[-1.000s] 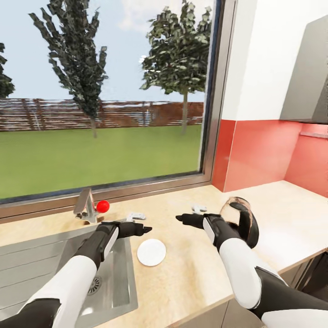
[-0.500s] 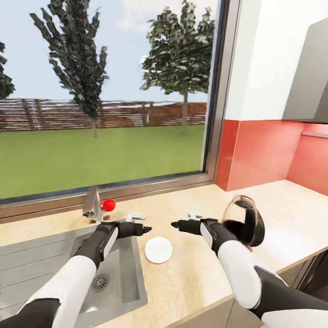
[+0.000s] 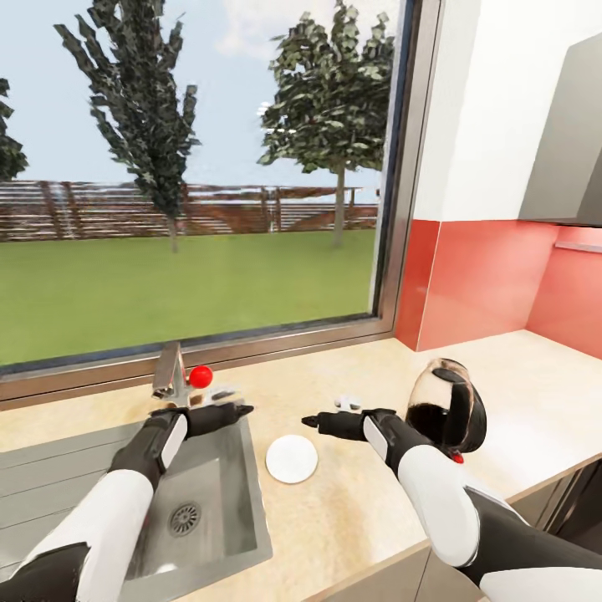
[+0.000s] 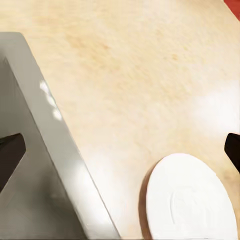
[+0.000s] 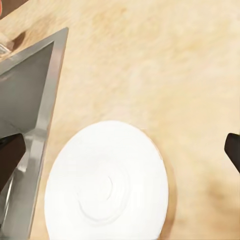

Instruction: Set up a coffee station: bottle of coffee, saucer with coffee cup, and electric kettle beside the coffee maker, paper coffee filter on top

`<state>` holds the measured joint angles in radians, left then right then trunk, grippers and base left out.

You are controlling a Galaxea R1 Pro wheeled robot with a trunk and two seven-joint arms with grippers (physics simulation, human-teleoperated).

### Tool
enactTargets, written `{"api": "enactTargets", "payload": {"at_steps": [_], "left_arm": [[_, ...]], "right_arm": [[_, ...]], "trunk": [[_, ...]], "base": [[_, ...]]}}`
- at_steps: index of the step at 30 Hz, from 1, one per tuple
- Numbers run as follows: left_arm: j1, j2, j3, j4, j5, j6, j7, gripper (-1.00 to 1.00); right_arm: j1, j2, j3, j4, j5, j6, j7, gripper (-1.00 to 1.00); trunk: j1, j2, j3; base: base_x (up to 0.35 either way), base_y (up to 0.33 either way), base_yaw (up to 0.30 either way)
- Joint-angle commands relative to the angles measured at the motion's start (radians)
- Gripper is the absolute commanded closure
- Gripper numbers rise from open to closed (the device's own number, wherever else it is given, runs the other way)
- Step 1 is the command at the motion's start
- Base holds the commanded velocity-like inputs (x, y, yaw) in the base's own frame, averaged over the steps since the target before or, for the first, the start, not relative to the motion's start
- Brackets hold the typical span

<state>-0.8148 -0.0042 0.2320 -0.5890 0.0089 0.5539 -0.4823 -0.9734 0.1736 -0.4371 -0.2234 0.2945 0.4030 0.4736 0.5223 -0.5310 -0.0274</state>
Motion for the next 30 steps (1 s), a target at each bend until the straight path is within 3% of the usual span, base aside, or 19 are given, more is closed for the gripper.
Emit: {"api": "enactTargets", "payload": {"at_steps": [1, 9, 17, 21, 30], "left_arm": [[-0.001, 0.006, 0.015, -0.001, 0.009, 0.028, -0.008, -1.0], [-0.004, 0.015, 0.036, -0.002, 0.045, 0.085, -0.021, -1.0], [-0.004, 0.008, 0.038, 0.0, 0.049, 0.089, -0.021, -1.0], [-0.003, 0.006, 0.037, 0.0, 0.049, 0.089, -0.021, -1.0], [-0.001, 0.004, 0.038, 0.043, 0.05, 0.088, -0.019, -1.0]], "right_arm": [[-0.001, 0.001, -0.009, 0.002, 0.004, 0.006, 0.006, -1.0], [-0.001, 0.001, -0.009, 0.055, -0.051, 0.007, 0.005, -1.0], [-0.001, 0.001, -0.009, 0.062, -0.059, 0.021, 0.005, -1.0], [-0.001, 0.001, -0.009, 0.061, -0.061, 0.078, 0.006, -1.0], [0.0, 0.001, -0.009, 0.062, -0.06, 0.113, 0.005, -1.0]], "trunk": [[0.001, -0.002, -0.002], [0.001, -0.002, -0.002], [0.001, -0.002, -0.002], [0.001, -0.002, -0.002], [0.001, -0.002, -0.002]], "base": [[0.0, 0.0, 0.0], [0.0, 0.0, 0.0], [0.0, 0.0, 0.0], [0.024, 0.0, 0.0], [0.177, 0.0, -0.027]]}}
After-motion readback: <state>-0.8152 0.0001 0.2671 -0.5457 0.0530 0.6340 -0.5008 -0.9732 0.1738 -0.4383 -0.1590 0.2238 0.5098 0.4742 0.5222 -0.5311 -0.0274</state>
